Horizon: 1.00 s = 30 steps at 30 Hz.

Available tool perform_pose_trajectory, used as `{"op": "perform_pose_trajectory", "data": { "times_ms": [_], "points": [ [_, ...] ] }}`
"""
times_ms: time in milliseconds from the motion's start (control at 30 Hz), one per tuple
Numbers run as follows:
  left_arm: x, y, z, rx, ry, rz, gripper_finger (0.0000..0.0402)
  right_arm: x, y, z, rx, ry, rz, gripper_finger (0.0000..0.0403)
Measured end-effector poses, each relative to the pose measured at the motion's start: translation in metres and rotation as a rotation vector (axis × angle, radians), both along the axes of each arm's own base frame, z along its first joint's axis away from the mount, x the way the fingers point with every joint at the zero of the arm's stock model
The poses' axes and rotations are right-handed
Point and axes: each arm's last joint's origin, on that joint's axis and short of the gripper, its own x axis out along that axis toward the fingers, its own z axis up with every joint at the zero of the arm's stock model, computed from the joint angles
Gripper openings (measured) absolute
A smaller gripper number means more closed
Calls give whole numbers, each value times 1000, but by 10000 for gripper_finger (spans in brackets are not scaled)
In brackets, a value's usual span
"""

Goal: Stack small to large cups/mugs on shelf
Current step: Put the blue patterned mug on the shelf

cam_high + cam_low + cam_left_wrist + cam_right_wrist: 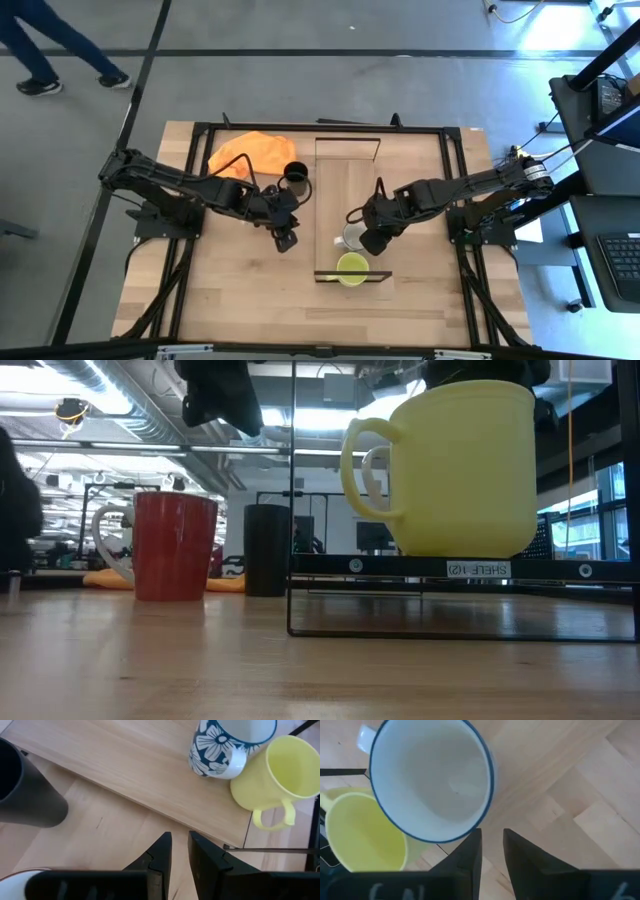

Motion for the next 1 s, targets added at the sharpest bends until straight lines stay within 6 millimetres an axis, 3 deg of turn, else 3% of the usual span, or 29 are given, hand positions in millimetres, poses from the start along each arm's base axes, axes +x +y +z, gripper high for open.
{"op": "perform_pose_trajectory", "data": {
  "times_ms": [1000],
  "points": [
    [0,3,0,-1,1,11,59,4,1,1,9,-43,71,81]
  ]
}}
